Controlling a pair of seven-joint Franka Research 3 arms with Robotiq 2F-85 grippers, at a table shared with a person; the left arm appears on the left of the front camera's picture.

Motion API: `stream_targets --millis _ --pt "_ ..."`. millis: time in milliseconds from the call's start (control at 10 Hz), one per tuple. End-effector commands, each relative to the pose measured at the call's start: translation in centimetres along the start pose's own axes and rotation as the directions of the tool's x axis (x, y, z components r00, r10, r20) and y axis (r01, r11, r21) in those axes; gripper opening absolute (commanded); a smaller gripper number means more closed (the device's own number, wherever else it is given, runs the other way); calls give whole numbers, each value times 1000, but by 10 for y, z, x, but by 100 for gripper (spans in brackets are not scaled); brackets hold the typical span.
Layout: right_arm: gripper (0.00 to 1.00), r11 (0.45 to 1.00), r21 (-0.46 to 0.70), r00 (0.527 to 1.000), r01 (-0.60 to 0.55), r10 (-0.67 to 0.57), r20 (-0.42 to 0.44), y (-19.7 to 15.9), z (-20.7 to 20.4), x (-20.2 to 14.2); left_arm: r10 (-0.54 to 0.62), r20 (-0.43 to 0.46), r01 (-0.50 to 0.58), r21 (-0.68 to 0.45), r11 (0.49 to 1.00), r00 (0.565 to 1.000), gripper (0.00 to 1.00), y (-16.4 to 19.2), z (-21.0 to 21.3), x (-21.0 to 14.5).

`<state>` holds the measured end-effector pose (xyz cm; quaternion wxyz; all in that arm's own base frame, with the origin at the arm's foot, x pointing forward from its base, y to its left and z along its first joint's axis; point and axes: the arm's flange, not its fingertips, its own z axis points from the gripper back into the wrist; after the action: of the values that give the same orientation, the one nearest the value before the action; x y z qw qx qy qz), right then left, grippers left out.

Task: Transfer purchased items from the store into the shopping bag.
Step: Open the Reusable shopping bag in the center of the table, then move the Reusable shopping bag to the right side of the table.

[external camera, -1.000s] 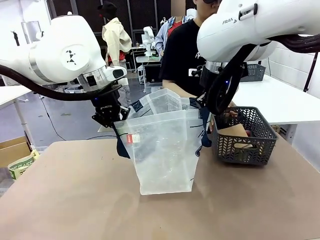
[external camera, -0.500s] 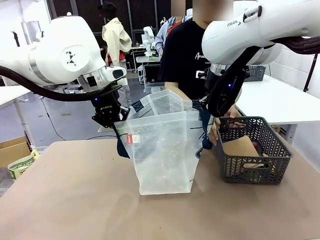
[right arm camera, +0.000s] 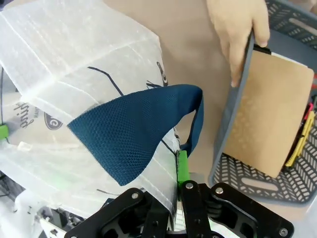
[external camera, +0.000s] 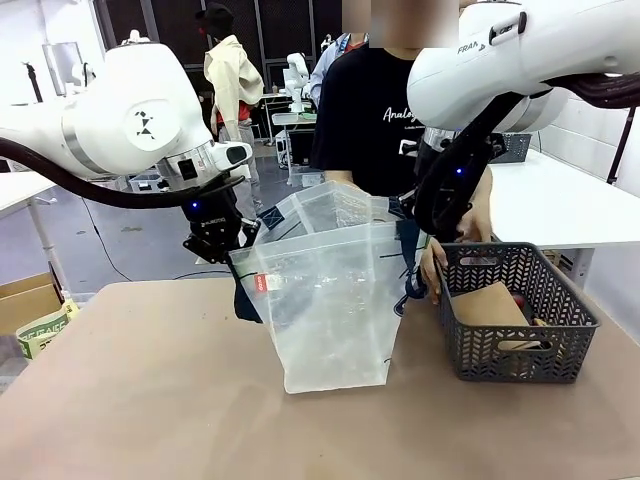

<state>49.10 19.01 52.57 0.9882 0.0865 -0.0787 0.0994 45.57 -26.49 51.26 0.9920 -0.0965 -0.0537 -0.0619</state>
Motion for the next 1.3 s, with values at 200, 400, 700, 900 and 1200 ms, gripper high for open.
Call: stream_targets --millis 200,400,700,900,1200 --pt "0 1000 4 1000 -7 7 -3 3 -1 0 -19 0 19 8 1000 1000 0 3 0 -1" --pt "0 1000 4 1000 -7 7 -3 3 -1 0 -19 0 19 8 1000 1000 0 3 0 -1" --pt "0 1000 4 1000 -7 7 -3 3 -1 0 -19 0 19 8 1000 1000 0 3 0 -1" --pt "0 1000 4 1000 -7 7 -3 3 -1 0 -19 0 19 8 1000 1000 0 3 0 -1" --pt "0 1000 4 1000 -7 7 -3 3 -1 0 -19 0 19 8 1000 1000 0 3 0 -1"
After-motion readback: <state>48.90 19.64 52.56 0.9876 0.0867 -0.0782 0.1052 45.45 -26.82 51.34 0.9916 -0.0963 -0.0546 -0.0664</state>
